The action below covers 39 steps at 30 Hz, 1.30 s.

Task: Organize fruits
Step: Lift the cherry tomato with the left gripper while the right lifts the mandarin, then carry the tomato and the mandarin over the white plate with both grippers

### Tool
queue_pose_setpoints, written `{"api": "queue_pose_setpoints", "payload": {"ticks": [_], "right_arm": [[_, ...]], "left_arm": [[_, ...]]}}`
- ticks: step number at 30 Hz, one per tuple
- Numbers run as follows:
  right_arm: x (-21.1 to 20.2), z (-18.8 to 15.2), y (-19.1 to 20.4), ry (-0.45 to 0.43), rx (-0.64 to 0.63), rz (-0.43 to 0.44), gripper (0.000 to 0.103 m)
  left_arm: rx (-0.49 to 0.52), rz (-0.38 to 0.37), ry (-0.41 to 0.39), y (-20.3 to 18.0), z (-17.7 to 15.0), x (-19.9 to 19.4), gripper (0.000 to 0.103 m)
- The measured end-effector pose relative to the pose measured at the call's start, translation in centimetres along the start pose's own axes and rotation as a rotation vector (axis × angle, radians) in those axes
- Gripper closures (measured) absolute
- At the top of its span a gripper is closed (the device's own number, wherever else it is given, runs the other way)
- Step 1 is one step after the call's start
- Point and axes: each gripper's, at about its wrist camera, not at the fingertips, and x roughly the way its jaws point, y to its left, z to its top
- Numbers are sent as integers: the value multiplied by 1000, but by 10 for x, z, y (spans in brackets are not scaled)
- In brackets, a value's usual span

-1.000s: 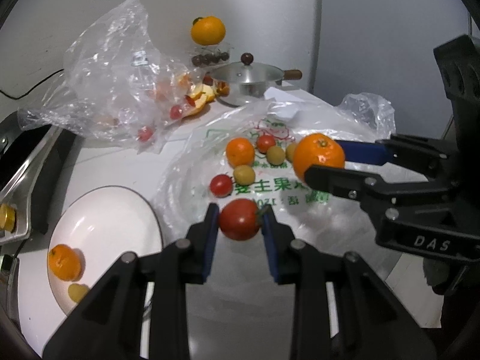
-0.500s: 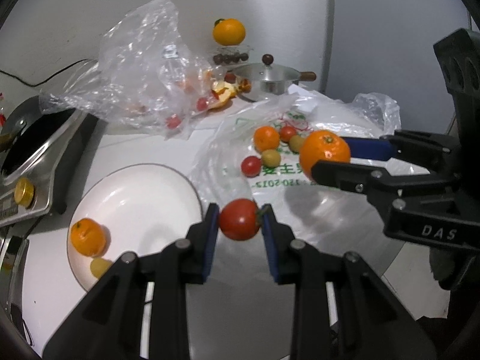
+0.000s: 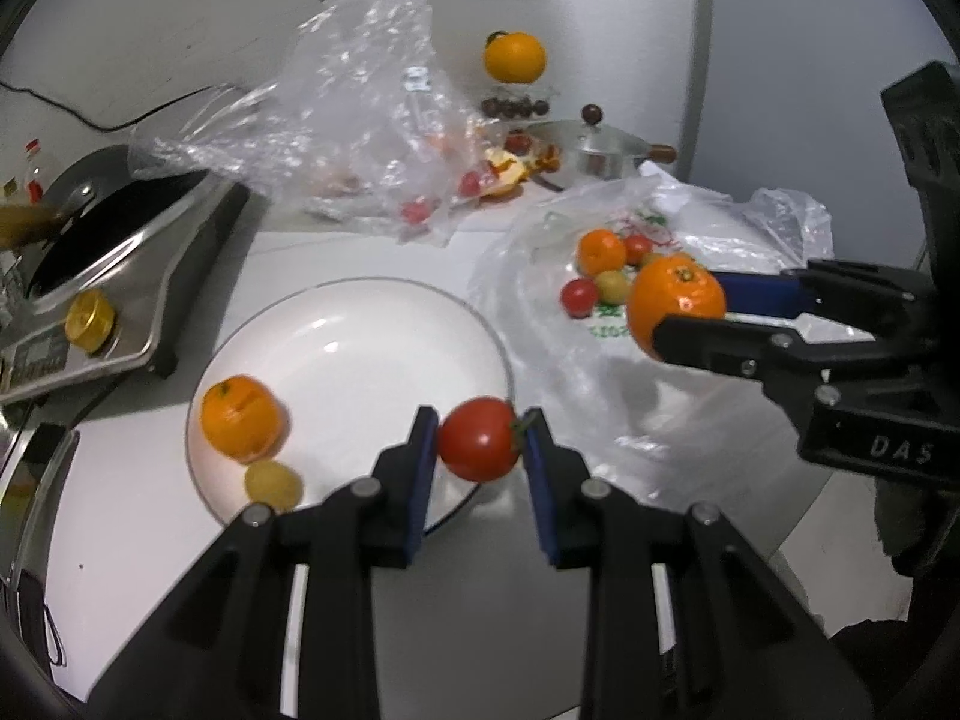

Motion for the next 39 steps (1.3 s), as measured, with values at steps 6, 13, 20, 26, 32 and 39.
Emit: {"api": "queue_pose_setpoints", "payload": {"ticks": [6,13,20,26,32,39], "right_arm": [[10,2,14,15,-19,15,58],[23,5,28,32,-36,30,58],[34,6,39,47,-52,44,58],[45,7,47,57,-58,50,58],[54,9,54,71,-68,54,58],[62,13,63,81,-83,56,58]], "left_arm": [[-28,28,6,19,-9,2,74],[-22,72,6,31,-17,5,74],[-36,77,22,44,-22,11,74],[-45,73,36,49,-25,15,74],[-57,61,31,55,-27,14,72],[-70,55,3,64,-26,5,70]]}}
